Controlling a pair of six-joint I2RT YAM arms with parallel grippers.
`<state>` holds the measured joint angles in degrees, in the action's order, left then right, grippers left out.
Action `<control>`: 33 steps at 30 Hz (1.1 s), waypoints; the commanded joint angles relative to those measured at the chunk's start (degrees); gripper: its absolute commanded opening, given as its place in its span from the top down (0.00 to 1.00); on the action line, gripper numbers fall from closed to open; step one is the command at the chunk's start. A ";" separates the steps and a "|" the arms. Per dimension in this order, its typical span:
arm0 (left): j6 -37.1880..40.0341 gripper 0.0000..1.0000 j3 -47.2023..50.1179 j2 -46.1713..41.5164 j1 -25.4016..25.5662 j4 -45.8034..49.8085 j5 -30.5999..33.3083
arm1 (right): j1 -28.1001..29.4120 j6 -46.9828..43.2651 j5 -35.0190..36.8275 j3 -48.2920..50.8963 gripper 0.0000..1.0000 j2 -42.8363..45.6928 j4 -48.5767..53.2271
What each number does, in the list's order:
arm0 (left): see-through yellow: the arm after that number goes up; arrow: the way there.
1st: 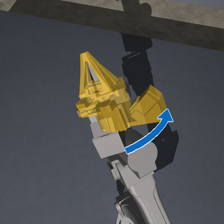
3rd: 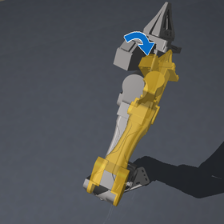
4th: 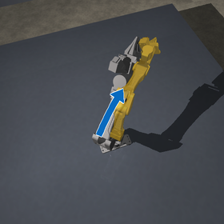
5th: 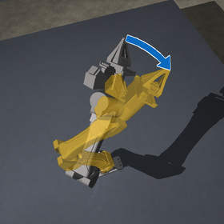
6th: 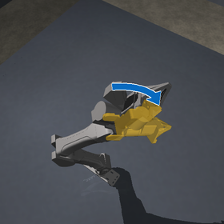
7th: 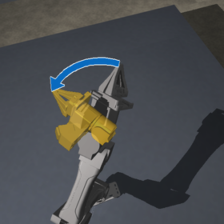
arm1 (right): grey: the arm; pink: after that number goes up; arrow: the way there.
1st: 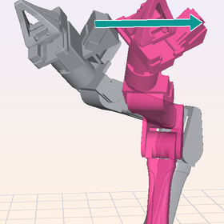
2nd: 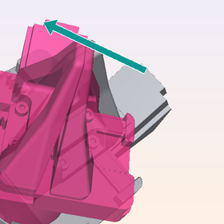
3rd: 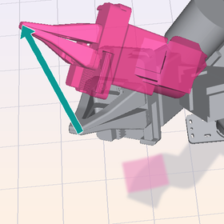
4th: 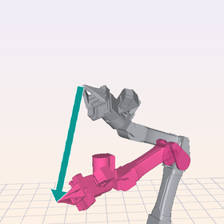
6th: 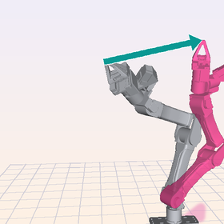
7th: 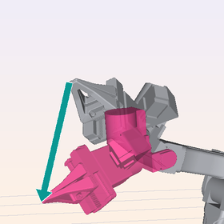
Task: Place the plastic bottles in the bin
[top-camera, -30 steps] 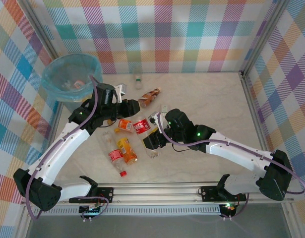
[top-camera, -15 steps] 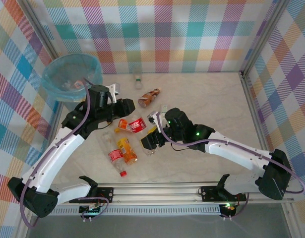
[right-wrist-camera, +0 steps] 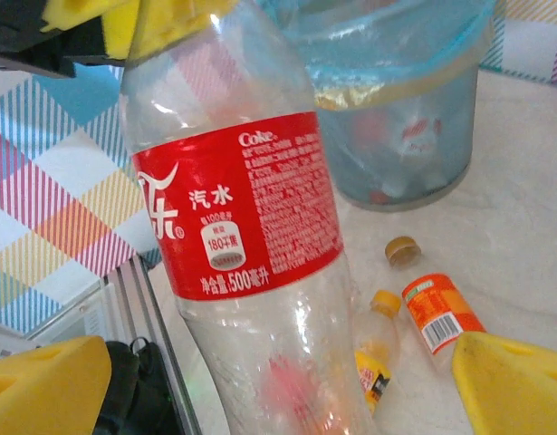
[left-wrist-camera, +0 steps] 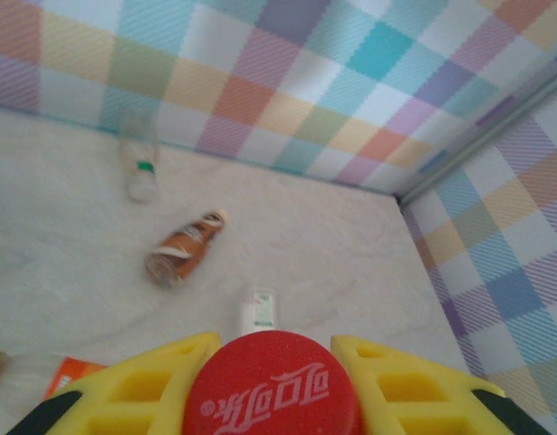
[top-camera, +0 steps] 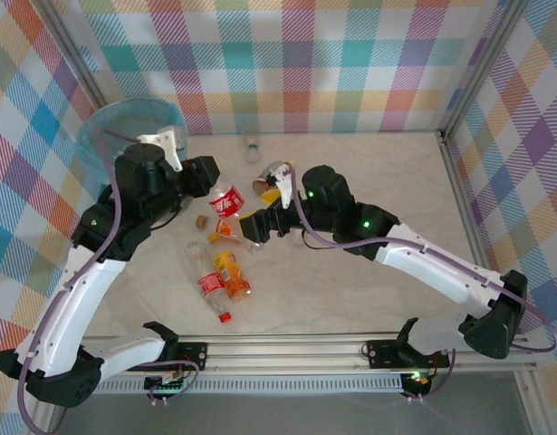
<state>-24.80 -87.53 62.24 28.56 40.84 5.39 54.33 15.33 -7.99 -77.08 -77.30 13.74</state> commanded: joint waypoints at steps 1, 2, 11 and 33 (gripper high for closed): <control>6.33 1.00 -6.48 0.82 -1.01 2.63 7.78 | -0.28 -1.02 1.27 -4.81 0.03 -2.02 -1.40; 7.91 1.00 -9.72 1.88 -1.57 3.89 8.95 | -0.27 -0.92 1.31 -6.26 0.03 -2.80 -1.77; 21.93 1.00 -37.05 15.74 -9.84 10.53 19.02 | -0.18 1.26 -4.02 -18.36 0.05 -11.63 -5.02; 23.80 1.00 -40.06 30.06 -41.98 4.32 8.72 | 2.63 8.80 -15.55 -37.87 0.11 -30.76 -3.04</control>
<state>-2.11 -131.59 93.51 -11.70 48.31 16.64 56.38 23.24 -21.76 -113.84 -107.83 10.22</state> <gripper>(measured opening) 0.332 0.892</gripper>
